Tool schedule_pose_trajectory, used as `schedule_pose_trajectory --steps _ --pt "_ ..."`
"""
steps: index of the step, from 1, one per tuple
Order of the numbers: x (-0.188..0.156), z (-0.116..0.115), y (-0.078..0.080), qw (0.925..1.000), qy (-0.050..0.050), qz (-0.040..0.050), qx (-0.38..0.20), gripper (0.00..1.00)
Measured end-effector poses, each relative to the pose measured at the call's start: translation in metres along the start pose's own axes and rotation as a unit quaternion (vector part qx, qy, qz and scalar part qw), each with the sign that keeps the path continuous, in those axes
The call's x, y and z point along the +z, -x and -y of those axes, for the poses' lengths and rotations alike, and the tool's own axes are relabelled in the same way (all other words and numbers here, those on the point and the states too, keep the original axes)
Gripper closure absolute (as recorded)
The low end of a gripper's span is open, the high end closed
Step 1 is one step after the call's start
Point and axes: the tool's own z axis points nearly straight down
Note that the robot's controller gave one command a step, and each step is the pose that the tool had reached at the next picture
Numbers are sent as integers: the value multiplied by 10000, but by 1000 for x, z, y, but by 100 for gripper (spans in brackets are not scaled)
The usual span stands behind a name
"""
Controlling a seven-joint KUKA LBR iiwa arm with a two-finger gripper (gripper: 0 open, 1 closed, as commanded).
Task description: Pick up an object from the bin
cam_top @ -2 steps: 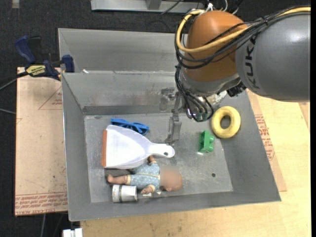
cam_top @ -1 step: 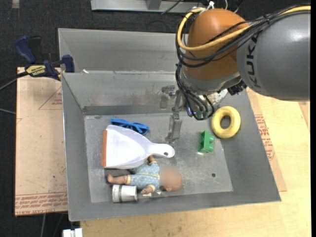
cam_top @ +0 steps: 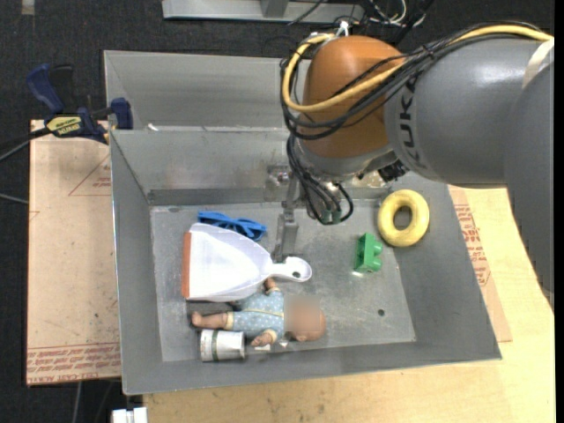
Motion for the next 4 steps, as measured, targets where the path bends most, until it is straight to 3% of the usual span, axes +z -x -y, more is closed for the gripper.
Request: schedule_pose_trajectory --steps 1,2,3,4 --pt "16 -10 1 10000 3 -30 -8 0" --pt "44 -8 34 9995 10 -7 -325 0" --pt "87 -4 16 10000 8 8 -35 0" --pt "118 -14 43 9998 36 71 174 100"
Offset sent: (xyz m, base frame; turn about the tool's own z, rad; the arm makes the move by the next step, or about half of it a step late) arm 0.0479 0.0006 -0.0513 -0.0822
